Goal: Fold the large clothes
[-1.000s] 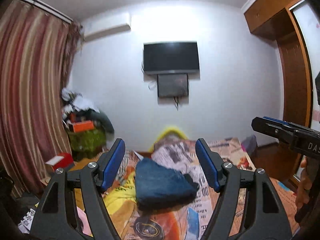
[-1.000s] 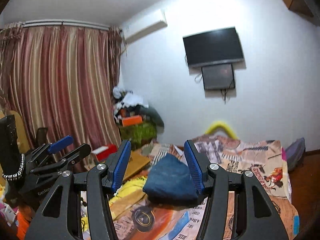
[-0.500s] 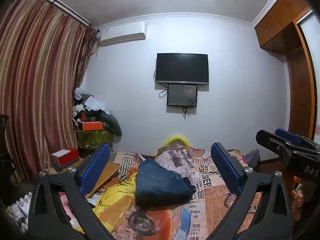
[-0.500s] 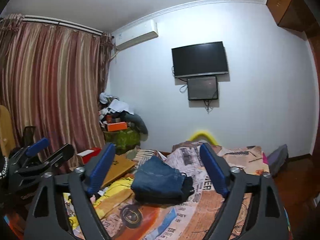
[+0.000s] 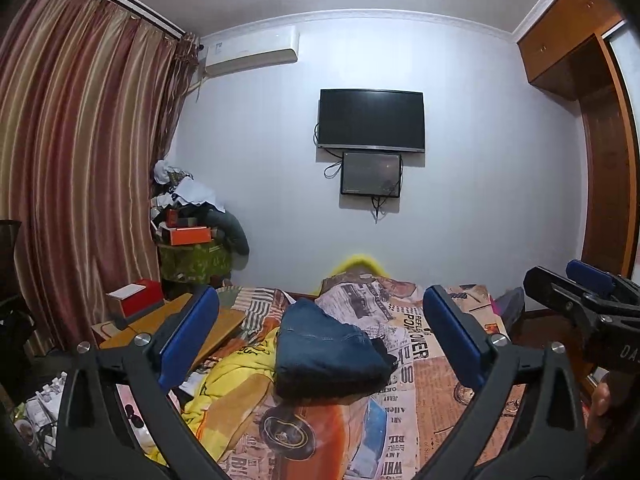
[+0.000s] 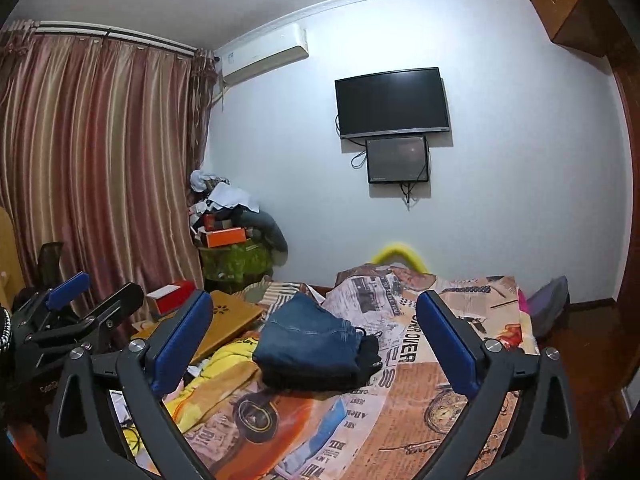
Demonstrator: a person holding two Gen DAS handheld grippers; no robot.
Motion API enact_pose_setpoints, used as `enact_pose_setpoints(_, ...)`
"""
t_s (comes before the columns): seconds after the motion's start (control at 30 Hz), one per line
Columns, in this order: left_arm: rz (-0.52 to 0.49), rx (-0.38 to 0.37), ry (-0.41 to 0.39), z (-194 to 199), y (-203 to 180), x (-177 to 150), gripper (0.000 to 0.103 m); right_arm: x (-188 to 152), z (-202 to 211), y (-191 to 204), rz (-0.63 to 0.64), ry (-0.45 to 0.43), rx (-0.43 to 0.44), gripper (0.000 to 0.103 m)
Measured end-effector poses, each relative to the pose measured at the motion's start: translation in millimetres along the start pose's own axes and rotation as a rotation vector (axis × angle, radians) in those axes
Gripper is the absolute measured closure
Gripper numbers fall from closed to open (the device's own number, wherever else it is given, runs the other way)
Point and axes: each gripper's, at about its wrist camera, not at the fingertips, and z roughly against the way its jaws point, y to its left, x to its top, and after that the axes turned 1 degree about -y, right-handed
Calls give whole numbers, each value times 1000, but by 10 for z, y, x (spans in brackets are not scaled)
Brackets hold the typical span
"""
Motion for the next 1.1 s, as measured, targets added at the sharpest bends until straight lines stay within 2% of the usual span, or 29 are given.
enact_pose_setpoints(1.1, 12, -1, 50, -114, 1, -81, 1, 21, -18, -40, -2, 47, -8, 2)
